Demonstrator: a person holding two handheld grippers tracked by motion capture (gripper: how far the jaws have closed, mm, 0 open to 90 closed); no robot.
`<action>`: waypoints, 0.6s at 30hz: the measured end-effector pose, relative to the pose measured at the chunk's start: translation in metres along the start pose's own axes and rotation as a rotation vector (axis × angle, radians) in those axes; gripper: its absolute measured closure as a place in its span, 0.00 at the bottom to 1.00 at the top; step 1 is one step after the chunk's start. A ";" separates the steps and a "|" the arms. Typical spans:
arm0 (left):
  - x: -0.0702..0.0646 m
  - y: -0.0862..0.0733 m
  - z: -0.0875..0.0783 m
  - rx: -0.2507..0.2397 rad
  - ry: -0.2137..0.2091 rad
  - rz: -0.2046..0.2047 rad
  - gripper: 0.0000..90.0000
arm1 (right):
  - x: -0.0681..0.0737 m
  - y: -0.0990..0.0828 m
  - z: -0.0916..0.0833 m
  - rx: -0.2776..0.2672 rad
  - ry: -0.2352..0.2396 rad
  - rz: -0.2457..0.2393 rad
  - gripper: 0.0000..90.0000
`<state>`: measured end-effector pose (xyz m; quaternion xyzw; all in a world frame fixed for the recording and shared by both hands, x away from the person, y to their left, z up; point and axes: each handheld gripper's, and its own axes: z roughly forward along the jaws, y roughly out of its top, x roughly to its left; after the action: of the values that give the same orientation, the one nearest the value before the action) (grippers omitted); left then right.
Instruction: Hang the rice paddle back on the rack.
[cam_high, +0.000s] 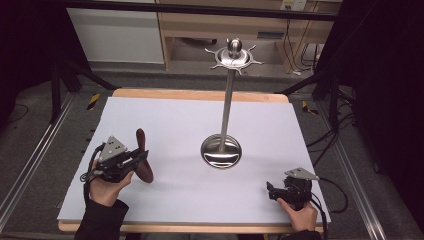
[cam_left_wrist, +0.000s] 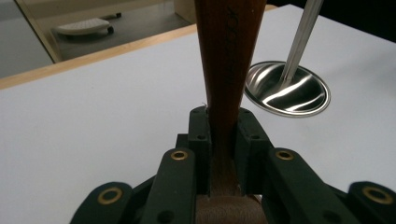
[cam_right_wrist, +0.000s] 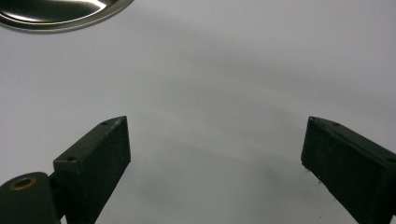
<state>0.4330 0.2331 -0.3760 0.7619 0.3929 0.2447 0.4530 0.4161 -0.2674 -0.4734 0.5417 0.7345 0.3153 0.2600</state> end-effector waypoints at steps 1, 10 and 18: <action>0.000 0.001 -0.001 -0.009 0.001 -0.001 0.87 | 0.000 0.000 0.000 0.000 0.000 0.000 0.10; -0.005 0.005 -0.004 -0.069 -0.001 0.010 0.87 | 0.000 0.000 0.000 0.000 -0.005 0.000 0.10; -0.003 0.010 -0.003 -0.088 -0.009 0.001 0.87 | 0.001 0.000 0.001 0.004 -0.001 0.002 0.10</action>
<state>0.4331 0.2291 -0.3657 0.7427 0.3791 0.2585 0.4876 0.4167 -0.2662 -0.4741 0.5431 0.7345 0.3137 0.2591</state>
